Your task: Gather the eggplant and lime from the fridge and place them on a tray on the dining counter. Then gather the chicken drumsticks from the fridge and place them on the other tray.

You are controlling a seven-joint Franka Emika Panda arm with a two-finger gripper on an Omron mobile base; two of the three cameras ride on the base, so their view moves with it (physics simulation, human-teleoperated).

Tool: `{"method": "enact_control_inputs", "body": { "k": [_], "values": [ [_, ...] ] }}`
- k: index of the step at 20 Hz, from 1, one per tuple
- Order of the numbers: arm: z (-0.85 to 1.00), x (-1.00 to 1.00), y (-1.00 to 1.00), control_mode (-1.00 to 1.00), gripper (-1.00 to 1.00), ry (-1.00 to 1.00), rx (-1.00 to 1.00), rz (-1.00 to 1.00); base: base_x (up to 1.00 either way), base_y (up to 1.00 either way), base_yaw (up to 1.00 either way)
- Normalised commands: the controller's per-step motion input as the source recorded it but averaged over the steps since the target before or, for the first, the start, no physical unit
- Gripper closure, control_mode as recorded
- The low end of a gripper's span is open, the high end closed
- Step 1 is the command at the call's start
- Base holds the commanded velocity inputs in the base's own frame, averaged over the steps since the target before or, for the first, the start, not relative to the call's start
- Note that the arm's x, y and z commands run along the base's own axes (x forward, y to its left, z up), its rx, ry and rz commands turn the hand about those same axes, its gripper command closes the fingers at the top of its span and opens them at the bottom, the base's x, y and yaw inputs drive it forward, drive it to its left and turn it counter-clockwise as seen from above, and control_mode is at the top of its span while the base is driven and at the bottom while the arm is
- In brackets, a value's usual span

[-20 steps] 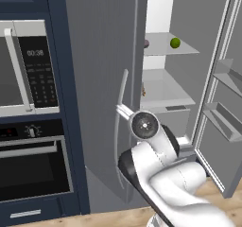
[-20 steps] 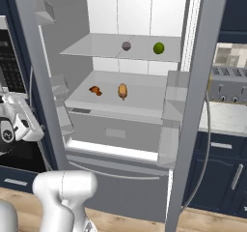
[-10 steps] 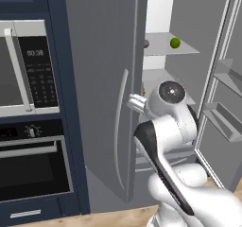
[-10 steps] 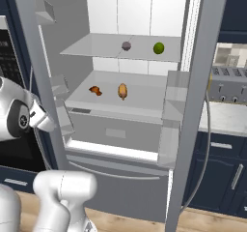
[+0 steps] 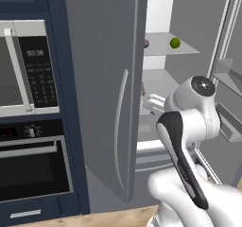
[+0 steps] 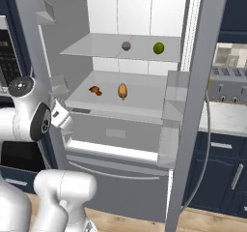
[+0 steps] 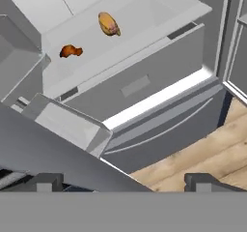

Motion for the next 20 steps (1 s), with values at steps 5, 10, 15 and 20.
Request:
{"method": "enact_control_inputs", "body": {
  "k": [5,10,15,20],
  "values": [
    [-0.17,0.26,-0.5,-1.0,-1.0,0.02,0.0,0.28,0.0,0.0,0.0],
    [-0.11,0.67,-0.02,-1.0,-1.0,0.0,0.0,0.09,0.0,0.0,0.0],
    [-0.02,0.53,-0.03,-1.0,-1.0,0.02,0.0,0.05,0.0,0.0,0.0],
    [-0.01,0.64,-0.01,-1.0,-1.0,0.0,0.06,0.07,0.0,0.0,0.0]
  ]
}}
